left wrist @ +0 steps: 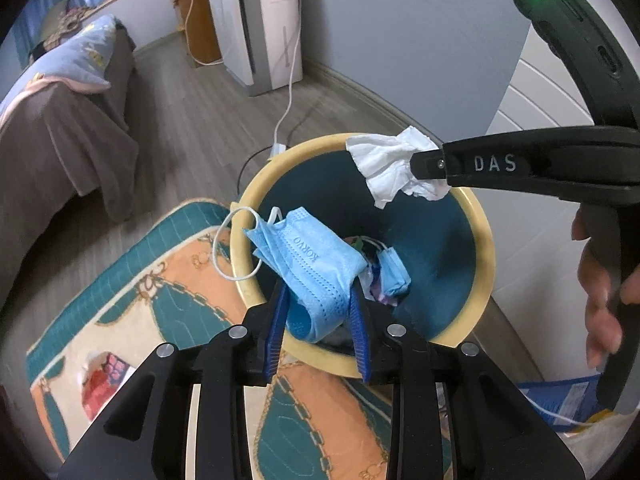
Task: Collect trash
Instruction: 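Open both tools to drop the tissue and mask into the bin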
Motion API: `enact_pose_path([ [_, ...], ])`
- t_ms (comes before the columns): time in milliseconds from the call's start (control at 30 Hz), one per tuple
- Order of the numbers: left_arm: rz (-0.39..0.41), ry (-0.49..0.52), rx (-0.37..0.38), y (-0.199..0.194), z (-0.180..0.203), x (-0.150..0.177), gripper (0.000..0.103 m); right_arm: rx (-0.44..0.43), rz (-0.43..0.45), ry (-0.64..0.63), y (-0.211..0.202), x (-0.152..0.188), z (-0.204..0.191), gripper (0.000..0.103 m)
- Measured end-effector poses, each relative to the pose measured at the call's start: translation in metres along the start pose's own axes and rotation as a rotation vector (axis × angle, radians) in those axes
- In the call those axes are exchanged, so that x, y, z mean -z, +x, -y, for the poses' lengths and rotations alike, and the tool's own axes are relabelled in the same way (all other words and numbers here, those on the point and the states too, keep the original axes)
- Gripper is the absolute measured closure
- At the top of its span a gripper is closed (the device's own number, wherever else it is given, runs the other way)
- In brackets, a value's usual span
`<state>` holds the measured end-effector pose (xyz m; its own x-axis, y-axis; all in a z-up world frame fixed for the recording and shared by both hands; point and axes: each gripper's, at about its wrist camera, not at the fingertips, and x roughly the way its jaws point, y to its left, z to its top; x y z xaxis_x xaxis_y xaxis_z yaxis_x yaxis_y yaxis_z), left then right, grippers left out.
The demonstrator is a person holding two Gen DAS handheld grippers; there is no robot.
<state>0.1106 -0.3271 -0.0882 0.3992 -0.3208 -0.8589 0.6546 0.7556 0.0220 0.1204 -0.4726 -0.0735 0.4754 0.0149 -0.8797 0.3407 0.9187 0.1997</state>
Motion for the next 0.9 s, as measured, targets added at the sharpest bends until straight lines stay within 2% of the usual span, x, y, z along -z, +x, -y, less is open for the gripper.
enact_pose_path([
  [300,0.018,-0.016,-0.001,-0.001,-0.003,-0.003,0.069,0.005,-0.008,-0.007,0.003,-0.002,-0.002,0.085],
  [433,0.029,-0.021,-0.006,-0.001,-0.004,-0.001,0.061,0.006,-0.008,-0.008,0.004,-0.001,-0.003,0.084],
  [567,0.034,-0.028,-0.014,-0.001,-0.005,0.000,0.045,0.008,-0.012,-0.010,0.004,-0.002,-0.002,0.080],
  [633,0.038,-0.030,-0.019,-0.001,-0.006,0.001,0.039,0.011,-0.010,-0.005,0.004,-0.002,-0.002,0.067],
  [767,0.041,-0.039,-0.019,-0.003,-0.011,0.007,0.033,0.024,0.002,-0.005,0.001,-0.003,-0.003,0.053],
  [900,0.043,-0.051,-0.035,-0.006,-0.014,0.017,0.026,0.026,0.005,-0.015,-0.001,-0.003,-0.007,0.034],
])
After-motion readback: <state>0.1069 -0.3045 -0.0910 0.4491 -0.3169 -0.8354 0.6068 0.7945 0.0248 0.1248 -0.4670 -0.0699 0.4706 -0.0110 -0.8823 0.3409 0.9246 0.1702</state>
